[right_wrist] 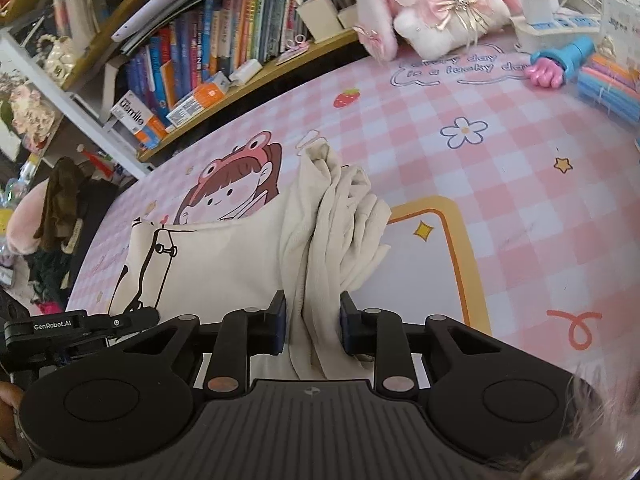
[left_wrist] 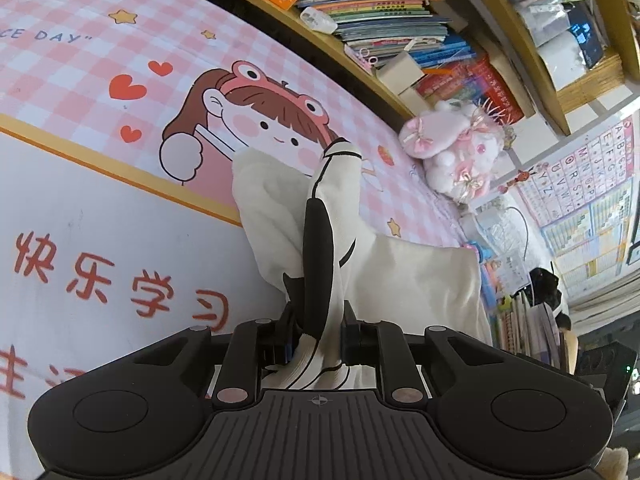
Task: Fold clothes
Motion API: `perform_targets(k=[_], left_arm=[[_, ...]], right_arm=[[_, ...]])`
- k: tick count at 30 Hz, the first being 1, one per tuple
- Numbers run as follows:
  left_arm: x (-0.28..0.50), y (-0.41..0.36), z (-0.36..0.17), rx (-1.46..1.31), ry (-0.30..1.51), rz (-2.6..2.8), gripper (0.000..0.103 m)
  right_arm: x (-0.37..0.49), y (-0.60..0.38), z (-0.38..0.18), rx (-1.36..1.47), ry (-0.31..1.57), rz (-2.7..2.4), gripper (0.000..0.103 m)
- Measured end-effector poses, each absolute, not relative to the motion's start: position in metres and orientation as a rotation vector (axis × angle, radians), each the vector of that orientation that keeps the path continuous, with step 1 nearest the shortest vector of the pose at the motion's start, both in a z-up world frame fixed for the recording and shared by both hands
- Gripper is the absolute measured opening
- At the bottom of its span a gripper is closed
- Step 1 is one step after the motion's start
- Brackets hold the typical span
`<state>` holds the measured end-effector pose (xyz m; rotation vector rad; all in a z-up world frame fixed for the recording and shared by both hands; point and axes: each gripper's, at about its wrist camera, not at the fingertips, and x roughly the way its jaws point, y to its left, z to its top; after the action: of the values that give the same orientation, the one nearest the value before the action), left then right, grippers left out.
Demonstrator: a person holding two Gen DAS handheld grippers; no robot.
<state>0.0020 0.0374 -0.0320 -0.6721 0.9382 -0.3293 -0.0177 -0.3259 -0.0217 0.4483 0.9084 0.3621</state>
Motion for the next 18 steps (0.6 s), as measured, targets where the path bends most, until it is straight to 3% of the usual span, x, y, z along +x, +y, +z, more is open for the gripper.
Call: perform_targets(k=[18], left_arm=[[-0.031,0.025,-0.023,-0.686,0.907,-0.236,0.018]], right_arm=[[-0.024,-0.341,-0.018,0.426,0.900,0.467,0.023]])
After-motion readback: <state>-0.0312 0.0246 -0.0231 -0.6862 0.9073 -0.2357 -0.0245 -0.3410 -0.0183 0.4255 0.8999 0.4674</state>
